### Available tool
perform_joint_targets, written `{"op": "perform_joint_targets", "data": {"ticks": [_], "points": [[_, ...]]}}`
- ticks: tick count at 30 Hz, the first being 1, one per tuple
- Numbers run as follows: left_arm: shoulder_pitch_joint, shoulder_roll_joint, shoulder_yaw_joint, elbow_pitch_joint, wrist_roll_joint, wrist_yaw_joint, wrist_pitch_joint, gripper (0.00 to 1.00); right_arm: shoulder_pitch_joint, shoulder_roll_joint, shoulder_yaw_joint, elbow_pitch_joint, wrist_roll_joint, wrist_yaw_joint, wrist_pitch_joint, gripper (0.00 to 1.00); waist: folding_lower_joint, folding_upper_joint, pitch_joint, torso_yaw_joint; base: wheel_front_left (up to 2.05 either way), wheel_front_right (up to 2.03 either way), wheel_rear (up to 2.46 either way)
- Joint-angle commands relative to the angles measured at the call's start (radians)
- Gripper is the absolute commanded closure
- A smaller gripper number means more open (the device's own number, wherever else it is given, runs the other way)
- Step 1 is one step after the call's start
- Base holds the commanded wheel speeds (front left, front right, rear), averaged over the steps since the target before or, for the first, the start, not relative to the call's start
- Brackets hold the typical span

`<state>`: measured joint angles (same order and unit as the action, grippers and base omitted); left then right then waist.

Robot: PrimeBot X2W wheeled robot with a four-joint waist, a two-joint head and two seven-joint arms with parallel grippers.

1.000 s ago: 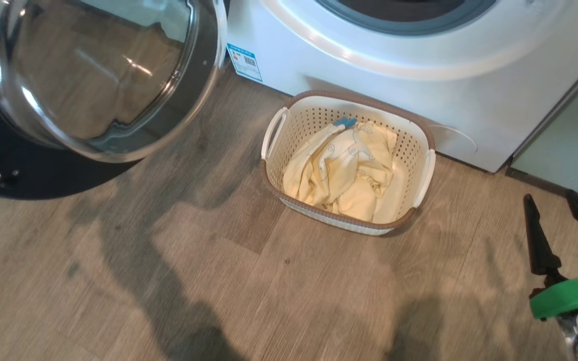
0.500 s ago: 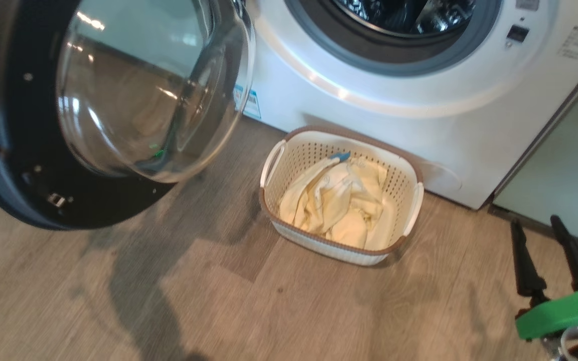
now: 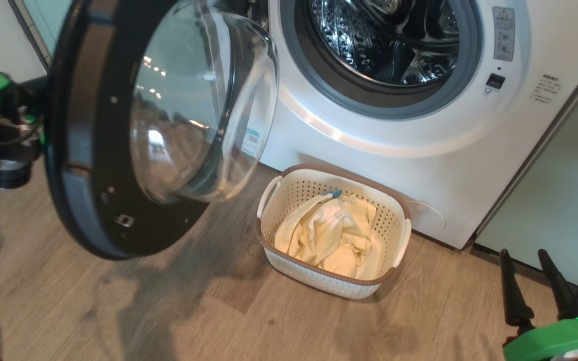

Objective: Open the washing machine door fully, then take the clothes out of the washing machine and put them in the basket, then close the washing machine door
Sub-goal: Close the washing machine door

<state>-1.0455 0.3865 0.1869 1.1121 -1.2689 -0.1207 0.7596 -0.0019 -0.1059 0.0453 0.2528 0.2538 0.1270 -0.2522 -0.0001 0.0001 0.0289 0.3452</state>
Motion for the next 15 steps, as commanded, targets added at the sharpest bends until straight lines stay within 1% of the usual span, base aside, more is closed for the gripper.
{"op": "perform_joint_targets", "data": {"ticks": [1,7,11,15], "points": [[-0.01,0.024,0.0,-0.047,-0.006,-0.007,0.017,1.0,-0.014,-0.003,0.017,-0.028,-0.004,0.004,-0.01,0.0,0.0001,-0.0001,-0.006,-0.003,0.0,0.0,0.0],[0.022,-0.04,-0.028,-0.096,-0.005,-0.008,0.049,1.0,-0.007,0.006,0.013,-0.028,-0.002,0.004,-0.01,0.0,0.0001,-0.0001,-0.018,-0.017,0.0,0.0,0.0],[0.057,-0.067,-0.038,-0.135,-0.007,-0.008,0.064,1.0,-0.005,0.009,0.006,-0.03,-0.002,0.004,-0.01,0.0,0.0001,-0.0001,-0.022,-0.039,0.0,0.0,0.0],[0.089,-0.107,-0.045,-0.184,-0.016,-0.004,0.076,1.0,-0.002,0.01,-0.005,-0.031,-0.004,0.004,-0.01,0.0,0.0001,-0.0001,-0.025,-0.064,0.0,0.0,0.0]]}}
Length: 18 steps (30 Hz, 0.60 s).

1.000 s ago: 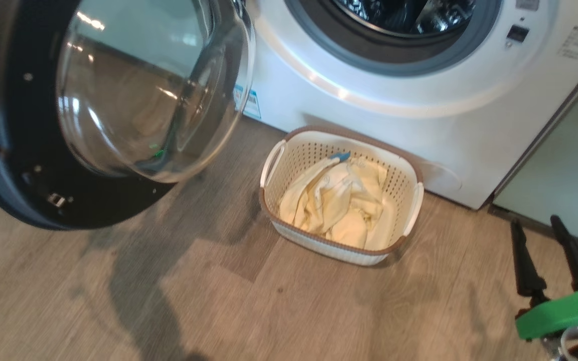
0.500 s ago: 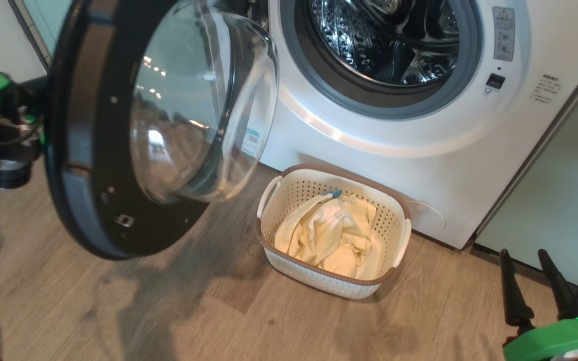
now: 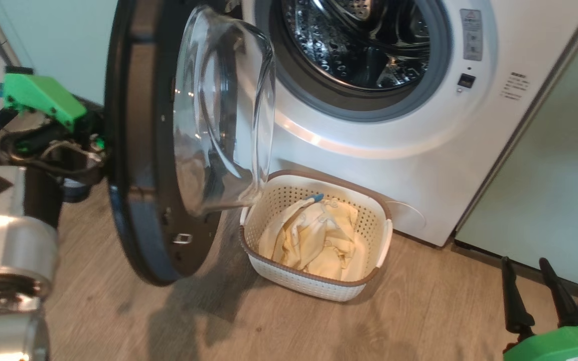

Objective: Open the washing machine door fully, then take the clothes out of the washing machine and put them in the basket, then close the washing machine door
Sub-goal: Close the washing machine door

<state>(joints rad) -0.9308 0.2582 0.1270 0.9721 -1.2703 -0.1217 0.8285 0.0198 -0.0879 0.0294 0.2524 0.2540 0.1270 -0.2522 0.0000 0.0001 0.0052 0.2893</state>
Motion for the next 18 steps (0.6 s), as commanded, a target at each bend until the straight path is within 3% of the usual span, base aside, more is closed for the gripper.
{"op": "perform_joint_targets", "data": {"ticks": [1,11,18], "points": [[-0.018,0.012,0.014,-0.058,-0.017,-0.001,0.011,1.0,-0.023,-0.008,0.008,-0.031,-0.004,0.004,-0.01,0.0,0.0,-0.0001,-0.002,-0.015,0.0,0.0,0.0],[0.073,-0.07,-0.009,-0.222,-0.013,0.027,-0.002,1.0,-0.027,-0.003,0.001,-0.032,-0.006,0.004,-0.01,0.0,0.0,-0.0001,-0.005,-0.124,0.0,0.0,0.0],[0.134,-0.096,-0.01,-0.321,-0.002,0.038,-0.038,1.0,-0.03,-0.008,0.004,-0.03,-0.006,0.004,-0.01,0.0,0.0,-0.0001,-0.001,-0.236,0.0,0.0,0.0]]}}
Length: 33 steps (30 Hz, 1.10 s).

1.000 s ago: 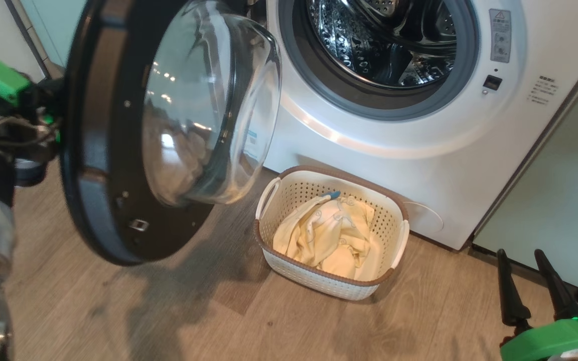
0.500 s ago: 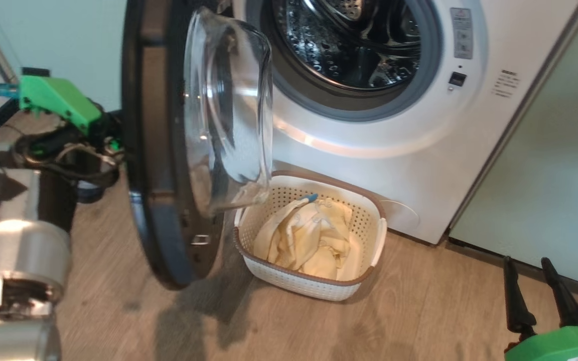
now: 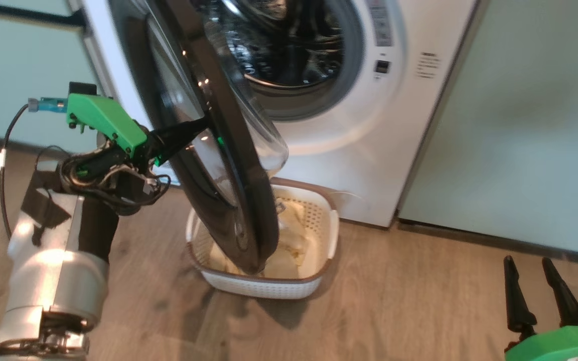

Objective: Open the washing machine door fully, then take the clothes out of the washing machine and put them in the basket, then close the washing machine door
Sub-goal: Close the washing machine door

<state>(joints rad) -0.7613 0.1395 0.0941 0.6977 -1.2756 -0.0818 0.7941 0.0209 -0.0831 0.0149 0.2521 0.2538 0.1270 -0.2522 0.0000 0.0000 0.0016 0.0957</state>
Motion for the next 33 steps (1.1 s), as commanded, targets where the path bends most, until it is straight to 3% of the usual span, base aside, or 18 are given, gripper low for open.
{"op": "perform_joint_targets", "data": {"ticks": [1,15,29,32,33], "points": [[-0.036,0.023,0.023,-0.047,0.004,-0.001,-0.004,1.0,-0.031,-0.013,0.019,-0.03,-0.006,0.004,-0.01,0.0,0.0,0.0,0.003,-0.042,0.0,0.0,0.0],[-0.005,0.005,0.064,-0.092,-0.007,-0.01,-0.088,1.0,-0.024,-0.029,0.007,-0.037,-0.005,0.004,-0.01,0.0,0.0,0.0,0.014,-0.232,0.0,0.0,0.0],[-0.012,0.011,0.081,-0.069,-0.008,-0.037,-0.151,1.0,-0.024,-0.024,-0.008,-0.041,-0.007,0.004,-0.01,0.0,0.0,0.0,0.017,-0.247,0.0,0.0,0.0],[-0.001,0.021,0.079,-0.074,0.004,-0.041,-0.174,0.56,-0.022,-0.021,-0.01,-0.042,-0.009,0.004,-0.01,0.0,0.0,0.0,0.01,-0.234,0.0,0.0,0.0],[0.006,0.026,0.074,-0.078,0.014,-0.043,-0.182,0.47,-0.022,-0.022,-0.011,-0.042,-0.009,0.004,-0.01,0.0,0.0,0.0,0.009,-0.228,0.0,0.0,0.0]]}}
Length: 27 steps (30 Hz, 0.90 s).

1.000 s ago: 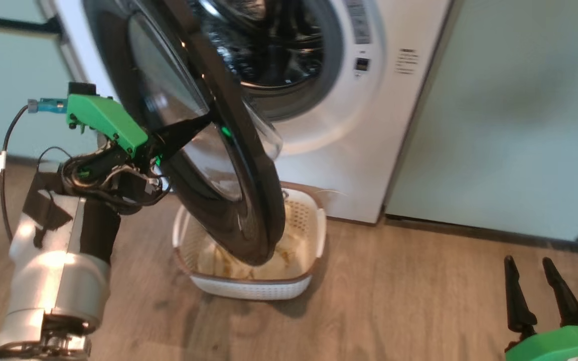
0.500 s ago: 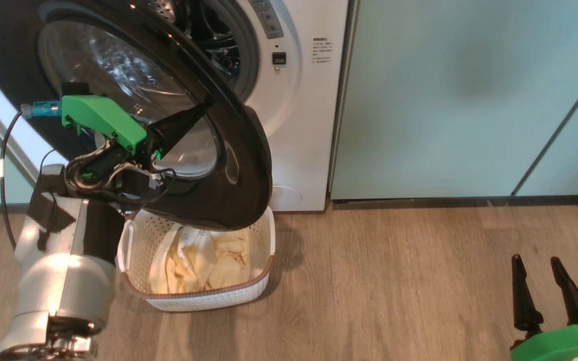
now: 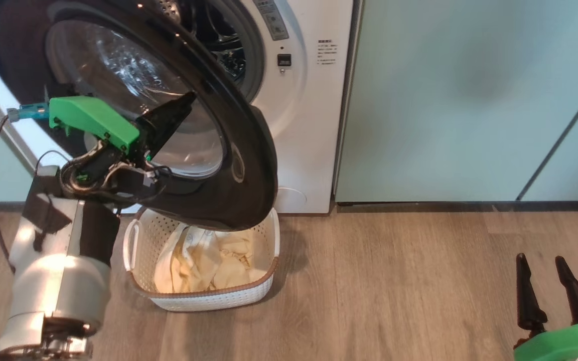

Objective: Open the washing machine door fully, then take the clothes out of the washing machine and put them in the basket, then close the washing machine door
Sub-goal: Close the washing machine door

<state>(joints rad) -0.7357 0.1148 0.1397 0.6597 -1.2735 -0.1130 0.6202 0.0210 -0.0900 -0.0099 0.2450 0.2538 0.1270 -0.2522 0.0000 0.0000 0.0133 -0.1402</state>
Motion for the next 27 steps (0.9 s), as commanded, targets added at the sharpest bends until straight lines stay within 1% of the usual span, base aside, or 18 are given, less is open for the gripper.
{"op": "perform_joint_targets", "data": {"ticks": [1,2,5,7,12,13,15,20,21,22,27], "points": [[-0.011,0.056,0.023,-0.045,0.021,-0.013,-0.018,0.19,-0.022,-0.015,0.013,-0.035,-0.009,0.004,-0.01,0.0,0.0,0.0,-0.005,0.013,0.0,0.0,0.0],[-0.001,0.061,0.019,-0.051,0.032,-0.014,-0.03,0.0,-0.022,-0.014,0.012,-0.035,-0.009,0.004,-0.01,0.0,0.0,0.0,-0.008,0.017,0.0,0.0,0.0],[0.035,0.092,0.004,-0.071,0.065,-0.016,-0.07,0.0,-0.024,-0.013,0.011,-0.037,-0.01,0.004,-0.01,0.0,0.0,0.0,-0.014,0.027,0.0,0.0,0.0],[0.061,0.106,0.003,-0.1,0.079,-0.017,-0.12,0.0,-0.025,-0.013,0.008,-0.036,-0.01,0.004,-0.01,0.0,0.0,0.0,-0.017,0.034,0.0,0.0,0.0],[0.161,0.16,-0.042,-0.188,0.128,-0.017,-0.251,0.0,-0.023,-0.011,0.003,-0.039,-0.01,0.004,-0.01,0.0,0.0,0.0,-0.024,0.046,0.0,0.0,0.0],[0.161,0.16,-0.042,-0.188,0.128,-0.017,-0.251,0.0,-0.023,-0.011,0.003,-0.039,-0.01,0.004,-0.01,0.0,0.0,0.0,-0.024,0.046,0.0,0.0,0.0],[0.207,0.18,-0.069,-0.213,0.141,-0.017,-0.302,0.0,-0.021,-0.01,0.001,-0.04,-0.01,0.004,-0.01,0.0,0.0,0.0,-0.027,0.05,0.0,0.0,0.0],[0.312,0.245,-0.174,-0.284,0.197,-0.017,-0.454,0.0,-0.016,-0.01,-0.003,-0.041,-0.011,0.004,-0.01,0.0,0.0,0.0,-0.035,0.057,0.0,0.0,0.0],[0.332,0.258,-0.201,-0.297,0.211,-0.017,-0.492,0.0,-0.015,-0.01,-0.005,-0.042,-0.011,0.004,-0.01,0.0,0.0,0.0,-0.037,0.057,0.0,0.0,0.0],[0.369,0.278,-0.242,-0.31,0.229,-0.018,-0.567,0.0,-0.012,-0.008,-0.013,-0.045,-0.012,0.004,-0.01,0.0,0.0,0.0,-0.041,0.059,0.0,0.0,0.0],[0.426,0.335,-0.358,-0.312,0.281,-0.018,-0.747,0.0,-0.007,-0.002,-0.023,-0.05,-0.02,0.004,-0.01,0.0,0.0,0.0,-0.047,0.063,0.0,0.0,0.0]]}}
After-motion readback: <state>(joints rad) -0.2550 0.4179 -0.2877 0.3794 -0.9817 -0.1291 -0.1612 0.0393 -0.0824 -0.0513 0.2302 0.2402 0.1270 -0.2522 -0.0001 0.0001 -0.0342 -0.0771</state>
